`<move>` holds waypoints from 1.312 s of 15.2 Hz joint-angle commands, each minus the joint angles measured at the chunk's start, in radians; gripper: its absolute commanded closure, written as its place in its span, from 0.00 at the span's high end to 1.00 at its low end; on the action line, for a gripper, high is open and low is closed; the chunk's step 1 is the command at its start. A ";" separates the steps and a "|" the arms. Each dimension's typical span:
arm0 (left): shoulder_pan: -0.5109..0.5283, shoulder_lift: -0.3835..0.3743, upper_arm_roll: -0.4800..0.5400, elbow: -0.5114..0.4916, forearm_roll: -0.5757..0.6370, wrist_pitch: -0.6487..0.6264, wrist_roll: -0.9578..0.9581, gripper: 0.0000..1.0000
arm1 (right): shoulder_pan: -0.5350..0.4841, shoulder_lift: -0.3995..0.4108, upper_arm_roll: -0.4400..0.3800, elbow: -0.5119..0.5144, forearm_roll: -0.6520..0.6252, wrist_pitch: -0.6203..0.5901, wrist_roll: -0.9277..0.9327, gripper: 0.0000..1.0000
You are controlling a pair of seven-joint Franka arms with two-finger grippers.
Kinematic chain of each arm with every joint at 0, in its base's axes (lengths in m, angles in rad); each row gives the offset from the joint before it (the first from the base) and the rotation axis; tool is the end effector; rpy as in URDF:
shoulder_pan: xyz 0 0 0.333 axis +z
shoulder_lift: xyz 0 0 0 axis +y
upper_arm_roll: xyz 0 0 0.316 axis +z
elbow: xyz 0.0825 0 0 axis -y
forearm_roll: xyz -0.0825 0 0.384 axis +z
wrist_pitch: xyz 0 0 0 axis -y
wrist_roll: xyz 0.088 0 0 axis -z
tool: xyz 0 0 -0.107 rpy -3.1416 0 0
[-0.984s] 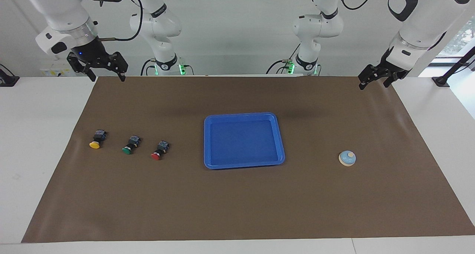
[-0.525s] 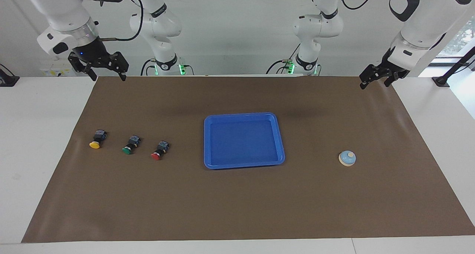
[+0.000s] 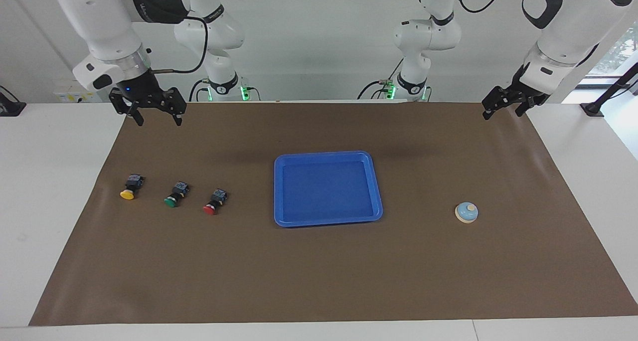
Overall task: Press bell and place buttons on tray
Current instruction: 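Reach the right gripper to the red-capped button and grasp it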
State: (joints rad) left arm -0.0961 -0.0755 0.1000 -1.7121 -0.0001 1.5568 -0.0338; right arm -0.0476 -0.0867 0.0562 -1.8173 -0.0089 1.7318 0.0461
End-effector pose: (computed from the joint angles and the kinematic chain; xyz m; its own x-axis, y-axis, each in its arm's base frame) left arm 0.5263 0.0039 0.5975 0.9961 0.0368 -0.0803 0.0373 -0.9993 0.0049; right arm 0.5352 0.0048 0.5683 0.9993 -0.0363 0.0017 -0.0363 -0.9992 0.0136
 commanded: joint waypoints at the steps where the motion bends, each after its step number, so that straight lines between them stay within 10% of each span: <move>1: 0.001 -0.024 0.000 -0.021 0.003 -0.009 -0.006 1.00 | 0.008 -0.050 0.002 -0.172 0.023 0.139 0.061 1.00; 11: 0.001 -0.024 0.000 -0.021 0.003 -0.009 -0.006 1.00 | 0.080 0.163 0.001 -0.327 0.023 0.629 0.276 1.00; 20: 0.001 -0.024 0.000 -0.021 0.002 -0.009 -0.006 1.00 | 0.110 0.272 0.001 -0.338 0.021 0.767 0.336 1.00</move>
State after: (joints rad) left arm -0.0961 -0.0755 0.1000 -1.7121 -0.0001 1.5566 -0.0338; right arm 0.0623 0.1599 0.0563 -2.1503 -0.0077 2.4581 0.3729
